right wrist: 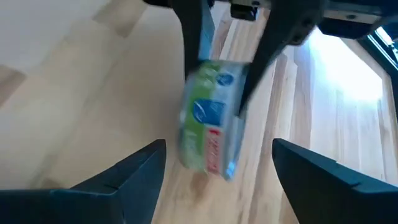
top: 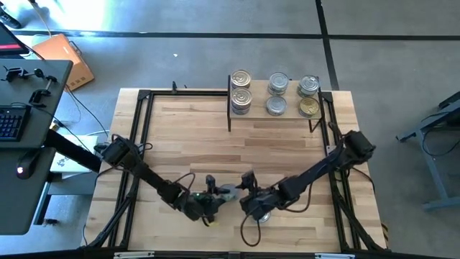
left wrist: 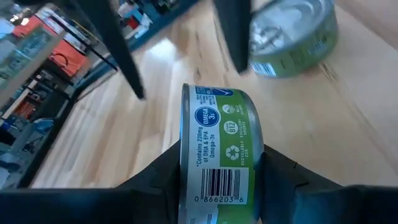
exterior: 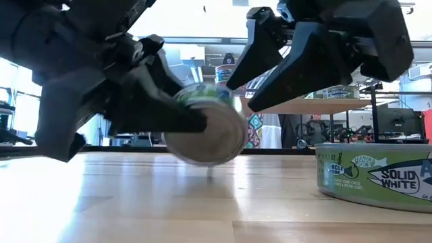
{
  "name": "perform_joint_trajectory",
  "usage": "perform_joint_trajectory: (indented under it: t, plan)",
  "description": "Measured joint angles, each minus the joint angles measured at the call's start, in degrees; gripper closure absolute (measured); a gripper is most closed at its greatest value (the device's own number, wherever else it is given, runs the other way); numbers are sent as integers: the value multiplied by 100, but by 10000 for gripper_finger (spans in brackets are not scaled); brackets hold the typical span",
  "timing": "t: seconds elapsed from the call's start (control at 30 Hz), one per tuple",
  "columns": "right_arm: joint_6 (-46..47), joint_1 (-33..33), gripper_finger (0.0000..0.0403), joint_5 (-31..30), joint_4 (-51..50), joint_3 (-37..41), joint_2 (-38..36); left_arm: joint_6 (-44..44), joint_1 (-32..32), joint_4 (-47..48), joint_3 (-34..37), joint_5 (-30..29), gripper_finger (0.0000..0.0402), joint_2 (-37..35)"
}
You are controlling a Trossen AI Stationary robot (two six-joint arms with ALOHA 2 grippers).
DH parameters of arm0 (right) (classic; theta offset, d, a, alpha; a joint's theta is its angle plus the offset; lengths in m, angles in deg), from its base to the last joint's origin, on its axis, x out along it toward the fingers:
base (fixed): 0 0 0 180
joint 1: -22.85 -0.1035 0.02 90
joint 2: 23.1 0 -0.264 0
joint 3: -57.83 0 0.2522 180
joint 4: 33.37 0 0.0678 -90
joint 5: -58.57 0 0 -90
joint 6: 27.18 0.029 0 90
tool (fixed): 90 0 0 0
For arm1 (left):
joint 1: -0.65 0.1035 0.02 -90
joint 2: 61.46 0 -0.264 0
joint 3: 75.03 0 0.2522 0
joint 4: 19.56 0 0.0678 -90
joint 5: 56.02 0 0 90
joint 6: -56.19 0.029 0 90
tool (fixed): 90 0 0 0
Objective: Stack canned seafood by type on shelf
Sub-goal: Stack the green white tuna can on top of the other green white tuna can on the shelf
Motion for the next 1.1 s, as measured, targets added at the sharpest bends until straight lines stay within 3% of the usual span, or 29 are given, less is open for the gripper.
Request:
perform_joint_trajectory:
  t: [0.23,0.37,0.53,0.6,0.77,0.97,1.1]
  plan:
    - [735,-143,129,-547,171,9,142,436,22,-685,-11,-57,267,-13]
    - [861,-156,182,-528,403,9,142,458,22,-810,-9,-68,266,-13]
    - [969,-158,284,-512,334,9,112,561,24,-881,-13,-67,261,-15]
    - [1054,-191,282,-497,166,-7,43,561,18,-783,-22,-176,249,-25]
    - [2015,-313,282,-757,-1855,-496,-337,347,-15,-160,-22,-747,208,-28]
    - [3895,-473,282,-1994,-5660,-1456,-785,-486,-17,274,-17,-849,182,-28]
    - [5074,-130,282,-2619,-7814,-1961,-1092,-602,-17,313,-17,-775,183,-28]
